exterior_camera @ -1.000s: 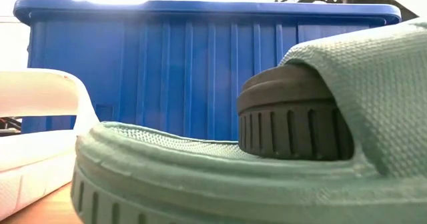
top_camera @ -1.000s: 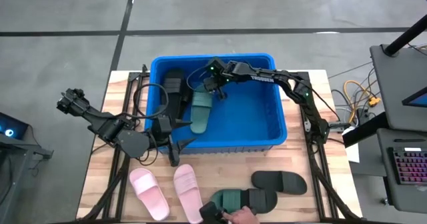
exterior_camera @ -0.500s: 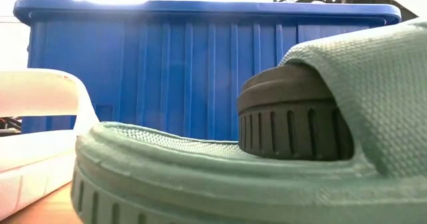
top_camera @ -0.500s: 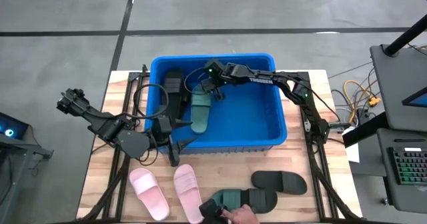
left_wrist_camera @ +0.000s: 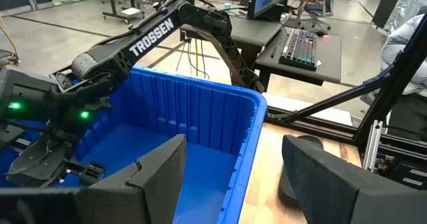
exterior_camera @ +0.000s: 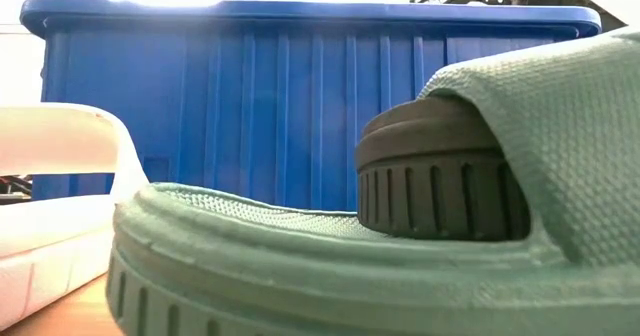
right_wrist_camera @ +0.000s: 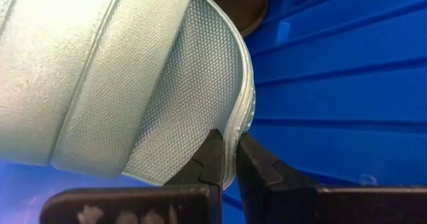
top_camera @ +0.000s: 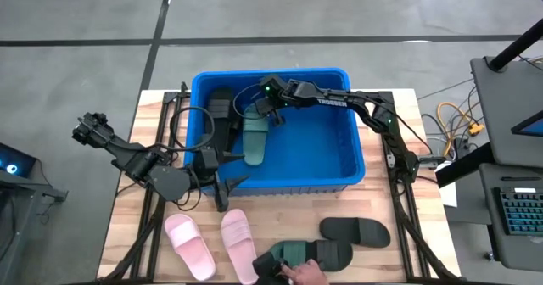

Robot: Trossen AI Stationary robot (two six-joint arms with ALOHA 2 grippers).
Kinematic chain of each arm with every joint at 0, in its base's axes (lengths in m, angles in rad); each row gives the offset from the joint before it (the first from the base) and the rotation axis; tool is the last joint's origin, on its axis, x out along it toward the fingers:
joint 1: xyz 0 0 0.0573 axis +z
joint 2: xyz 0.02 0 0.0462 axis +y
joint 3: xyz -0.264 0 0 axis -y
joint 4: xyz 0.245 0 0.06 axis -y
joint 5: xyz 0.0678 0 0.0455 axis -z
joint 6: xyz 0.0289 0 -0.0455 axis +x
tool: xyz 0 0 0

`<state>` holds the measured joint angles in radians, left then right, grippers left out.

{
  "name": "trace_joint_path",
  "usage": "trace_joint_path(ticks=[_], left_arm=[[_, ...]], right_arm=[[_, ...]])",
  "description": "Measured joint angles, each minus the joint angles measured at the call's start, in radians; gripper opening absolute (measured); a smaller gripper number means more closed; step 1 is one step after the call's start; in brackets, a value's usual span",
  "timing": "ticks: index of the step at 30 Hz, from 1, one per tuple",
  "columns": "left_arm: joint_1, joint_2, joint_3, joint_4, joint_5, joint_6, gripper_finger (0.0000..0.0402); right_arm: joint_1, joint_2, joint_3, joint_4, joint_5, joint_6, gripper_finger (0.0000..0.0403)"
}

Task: Pick and place slides into bin
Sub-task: Put the green slipper into the blue bin, then put the green slipper on the green slipper

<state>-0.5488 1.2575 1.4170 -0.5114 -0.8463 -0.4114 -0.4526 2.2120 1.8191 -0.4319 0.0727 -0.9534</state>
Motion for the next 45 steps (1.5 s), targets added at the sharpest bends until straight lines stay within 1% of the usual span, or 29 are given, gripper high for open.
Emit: trace_joint_path(ticks=[6, 9, 19, 24, 26, 29, 36, 41, 45], left_arm=[[0.000, 0.000, -0.001, 0.000, 0.000, 0.000, 0.0233], [0.000, 0.000, -0.001, 0.000, 0.000, 0.000, 0.0233], [0.000, 0.000, -0.001, 0.001, 0.000, -0.002, 0.0233], [0.000, 0.000, -0.003, 0.001, 0.000, -0.001, 0.0233], [0.000, 0.000, -0.003, 0.000, 0.000, -0.001, 0.0233], [0.000, 0.000, -0.004, 0.000, 0.000, -0.001, 0.0233], [0.000, 0.000, -0.014, -0.001, 0.000, -0.001, 0.0233], [0.000, 0.000, -0.015, -0.003, 0.000, 0.004, 0.0233], [0.000, 0.000, -0.017, -0.021, 0.002, 0.008, 0.0233]], right_arm=[[0.001, 0.004, 0.000, 0.017, 0.006, 0.021, 0.0015], [0.002, 0.004, 0.000, 0.020, 0.006, 0.048, 0.0022], [0.003, 0.004, 0.001, 0.021, 0.010, 0.048, 0.0099], [0.003, 0.004, 0.001, 0.019, 0.014, 0.037, 0.0122], [0.008, 0.002, 0.001, 0.016, 0.043, 0.036, 0.0127], [0.014, -0.021, 0.002, -0.008, 0.086, 0.058, 0.0130], [0.034, -0.113, 0.004, -0.106, 0.094, 0.200, 0.0123], [0.080, -0.224, 0.004, -0.266, 0.089, 0.307, 0.0114], [0.151, -0.319, 0.002, -0.420, 0.100, 0.368, 0.0104]])
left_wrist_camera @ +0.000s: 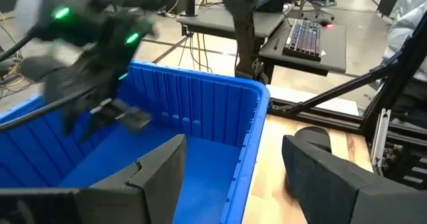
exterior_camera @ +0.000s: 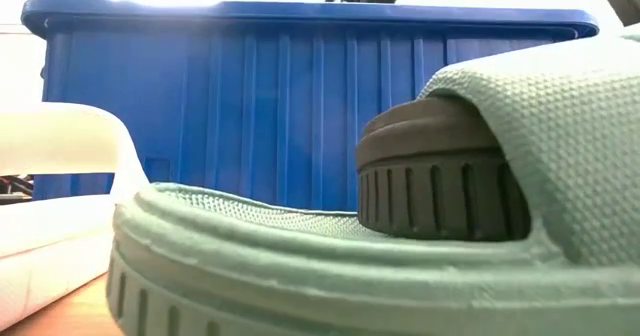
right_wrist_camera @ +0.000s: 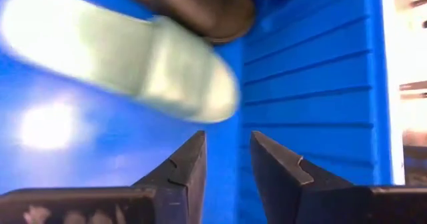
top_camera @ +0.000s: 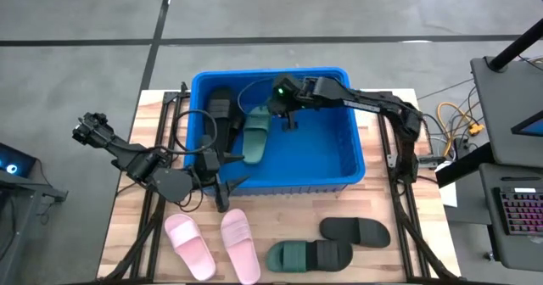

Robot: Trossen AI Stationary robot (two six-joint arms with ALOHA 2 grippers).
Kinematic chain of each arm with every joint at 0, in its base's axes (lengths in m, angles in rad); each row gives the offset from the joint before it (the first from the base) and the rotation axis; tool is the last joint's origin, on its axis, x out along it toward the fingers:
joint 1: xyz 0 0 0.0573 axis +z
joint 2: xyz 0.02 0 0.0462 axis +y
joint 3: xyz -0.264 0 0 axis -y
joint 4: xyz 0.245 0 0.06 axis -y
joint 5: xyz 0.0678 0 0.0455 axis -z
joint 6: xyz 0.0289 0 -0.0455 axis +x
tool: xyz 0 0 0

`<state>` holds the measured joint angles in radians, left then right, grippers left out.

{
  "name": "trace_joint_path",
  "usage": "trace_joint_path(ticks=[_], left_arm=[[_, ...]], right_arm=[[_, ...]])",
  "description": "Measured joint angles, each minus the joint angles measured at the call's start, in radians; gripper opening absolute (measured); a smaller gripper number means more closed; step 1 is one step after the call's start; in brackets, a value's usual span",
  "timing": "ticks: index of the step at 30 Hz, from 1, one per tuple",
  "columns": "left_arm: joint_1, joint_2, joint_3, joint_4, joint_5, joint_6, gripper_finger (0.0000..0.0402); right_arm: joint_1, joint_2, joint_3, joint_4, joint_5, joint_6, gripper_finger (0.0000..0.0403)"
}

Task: Pick and place slides into bin
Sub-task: Put the green slipper on the green slipper

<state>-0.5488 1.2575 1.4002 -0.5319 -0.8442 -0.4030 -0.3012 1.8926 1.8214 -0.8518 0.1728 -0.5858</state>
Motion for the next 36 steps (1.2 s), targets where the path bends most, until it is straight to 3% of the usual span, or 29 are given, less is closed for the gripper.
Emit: trace_joint_path(ticks=[14, 19, 23, 29, 36], left_arm=[[0.000, 0.005, -0.020, -0.032, 0.144, 0.042, 0.0233], [0.006, 0.005, -0.022, -0.034, 0.190, 0.076, 0.0233], [0.008, 0.005, -0.023, -0.034, 0.216, 0.079, 0.0233], [0.008, 0.039, -0.023, -0.016, 0.352, 0.051, 0.0233], [0.008, 0.136, -0.023, 0.003, 0.524, -0.105, 0.0233]], right_arm=[[0.409, -0.388, 0.002, -0.444, 0.037, 0.486, 0.0080], [0.591, -0.448, 0.000, -0.565, 0.062, 0.728, 0.0080], [0.745, -0.451, 0.000, -0.595, 0.064, 0.918, 0.0074], [0.955, -0.381, 0.000, -0.547, 0.056, 1.161, 0.0075], [1.096, -0.262, 0.000, -0.529, 0.087, 1.319, 0.0086]])
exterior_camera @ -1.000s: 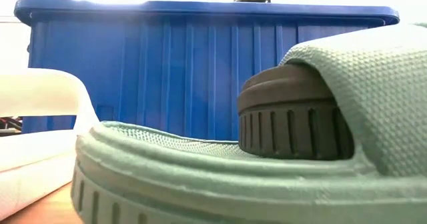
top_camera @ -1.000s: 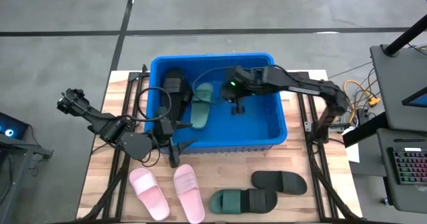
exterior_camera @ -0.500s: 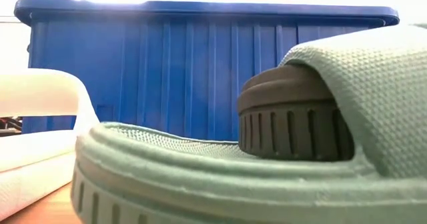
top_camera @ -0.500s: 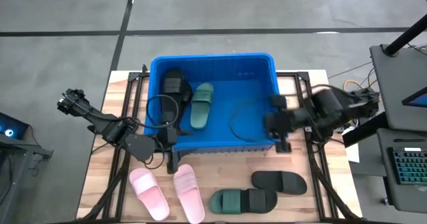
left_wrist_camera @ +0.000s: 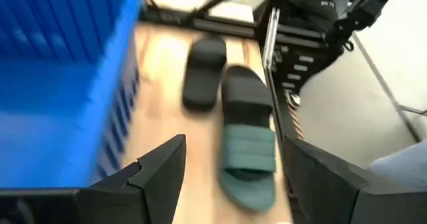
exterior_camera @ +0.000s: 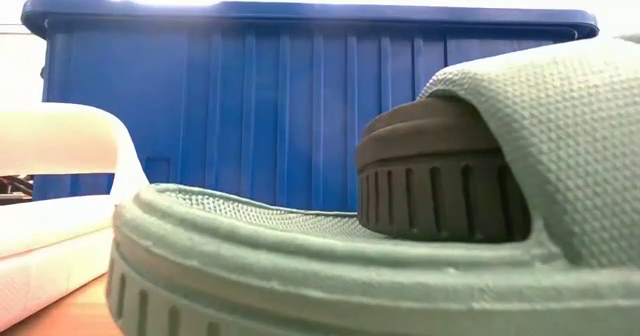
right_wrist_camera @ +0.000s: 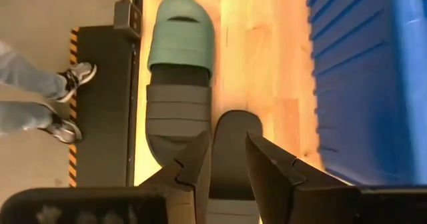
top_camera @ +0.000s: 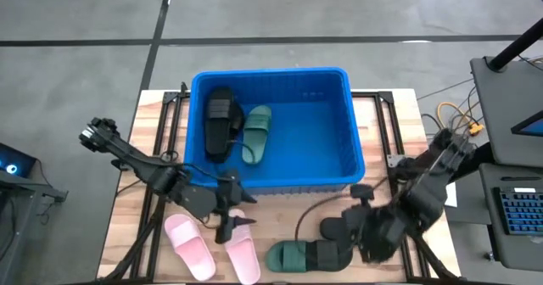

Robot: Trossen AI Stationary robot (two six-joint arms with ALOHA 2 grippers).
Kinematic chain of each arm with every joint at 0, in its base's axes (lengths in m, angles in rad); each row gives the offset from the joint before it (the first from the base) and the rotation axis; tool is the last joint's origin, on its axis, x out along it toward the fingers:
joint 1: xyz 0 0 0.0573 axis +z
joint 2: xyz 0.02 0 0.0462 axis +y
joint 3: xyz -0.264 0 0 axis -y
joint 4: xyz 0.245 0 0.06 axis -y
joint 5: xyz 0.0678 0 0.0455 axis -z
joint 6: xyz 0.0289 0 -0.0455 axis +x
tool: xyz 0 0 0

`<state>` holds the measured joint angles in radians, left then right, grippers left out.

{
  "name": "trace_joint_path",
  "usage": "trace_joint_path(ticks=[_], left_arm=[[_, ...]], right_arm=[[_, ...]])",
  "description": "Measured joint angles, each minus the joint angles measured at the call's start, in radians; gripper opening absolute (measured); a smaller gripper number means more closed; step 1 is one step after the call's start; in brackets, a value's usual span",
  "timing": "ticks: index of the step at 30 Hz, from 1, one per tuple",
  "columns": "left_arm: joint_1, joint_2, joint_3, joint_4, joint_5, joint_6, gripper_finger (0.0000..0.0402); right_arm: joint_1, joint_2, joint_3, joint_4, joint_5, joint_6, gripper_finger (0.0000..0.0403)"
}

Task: Pick and place slides into bin
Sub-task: Put the green slipper on the green slipper

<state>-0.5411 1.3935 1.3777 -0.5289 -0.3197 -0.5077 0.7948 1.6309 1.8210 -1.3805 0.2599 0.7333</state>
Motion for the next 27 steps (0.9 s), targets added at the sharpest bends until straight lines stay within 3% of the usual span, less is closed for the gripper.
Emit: trace_joint_path(ticks=[8, 18, 27], left_arm=[[0.005, 0.144, 0.000, 0.019, 0.151, -0.271, 0.0233], [0.005, 0.326, 0.000, 0.061, 0.257, -0.548, 0.0233], [0.005, 0.453, 0.001, 0.178, 0.316, -0.663, 0.0233]], right_arm=[[0.080, 0.100, 0.000, -0.001, 0.053, 0.078, 0.0086], [0.158, 0.090, 0.000, -0.010, 0.323, 0.140, 0.0089], [0.171, 0.092, -0.012, 0.009, 0.307, 0.130, 0.0091]])
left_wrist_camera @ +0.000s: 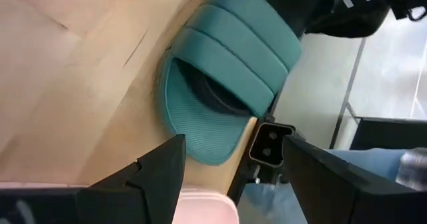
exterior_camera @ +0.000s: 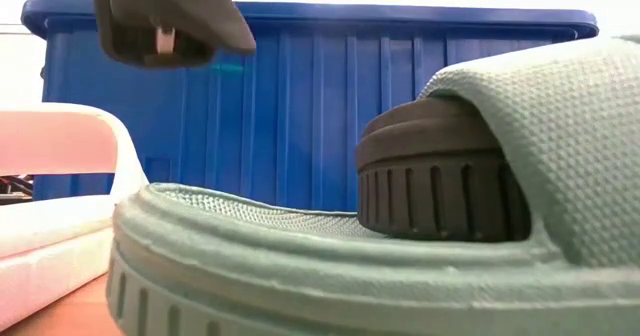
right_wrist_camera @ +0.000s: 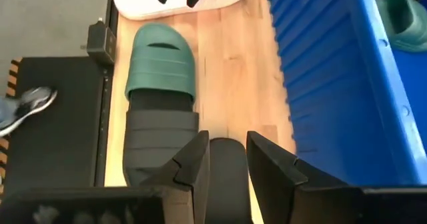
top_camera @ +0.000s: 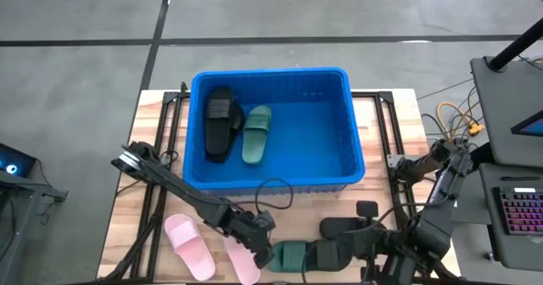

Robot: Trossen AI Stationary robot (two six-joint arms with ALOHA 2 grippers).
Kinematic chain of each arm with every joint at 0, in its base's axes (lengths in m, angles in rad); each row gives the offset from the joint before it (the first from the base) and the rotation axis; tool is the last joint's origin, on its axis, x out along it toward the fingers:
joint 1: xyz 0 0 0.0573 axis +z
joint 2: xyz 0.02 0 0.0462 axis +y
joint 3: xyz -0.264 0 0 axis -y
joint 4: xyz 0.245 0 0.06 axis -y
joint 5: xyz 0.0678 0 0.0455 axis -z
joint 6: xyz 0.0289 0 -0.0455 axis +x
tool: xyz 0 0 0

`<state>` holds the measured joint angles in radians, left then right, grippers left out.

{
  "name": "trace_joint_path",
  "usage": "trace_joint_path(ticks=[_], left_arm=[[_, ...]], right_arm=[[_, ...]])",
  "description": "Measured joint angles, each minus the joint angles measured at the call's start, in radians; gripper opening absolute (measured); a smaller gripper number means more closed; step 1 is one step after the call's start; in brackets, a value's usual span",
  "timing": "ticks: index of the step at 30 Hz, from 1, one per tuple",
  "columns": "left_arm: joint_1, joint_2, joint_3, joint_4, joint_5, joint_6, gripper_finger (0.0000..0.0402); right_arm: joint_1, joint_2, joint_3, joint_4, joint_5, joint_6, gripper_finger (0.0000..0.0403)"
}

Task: Pick and place slides into bin
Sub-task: Put the green slipper on the green slipper

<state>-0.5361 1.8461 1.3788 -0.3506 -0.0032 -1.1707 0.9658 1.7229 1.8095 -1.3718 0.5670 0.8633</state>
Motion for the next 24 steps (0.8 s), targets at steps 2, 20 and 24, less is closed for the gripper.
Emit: trace_joint_path(ticks=[2, 20, 24], left_arm=[[-0.002, 0.013, 0.000, 0.002, 0.003, -0.005, 0.0233], [-0.002, 0.035, -0.040, 0.003, 0.016, -0.003, 0.0233], [0.000, 0.050, -0.048, 0.025, 0.016, -0.028, 0.0233]], right_arm=[[0.005, 0.000, -0.007, 0.008, -0.018, 0.001, 0.0090], [0.068, 0.001, -0.110, 0.076, -0.092, 0.083, 0.0096], [0.068, 0.001, -0.133, 0.077, -0.090, 0.099, 0.0096]])
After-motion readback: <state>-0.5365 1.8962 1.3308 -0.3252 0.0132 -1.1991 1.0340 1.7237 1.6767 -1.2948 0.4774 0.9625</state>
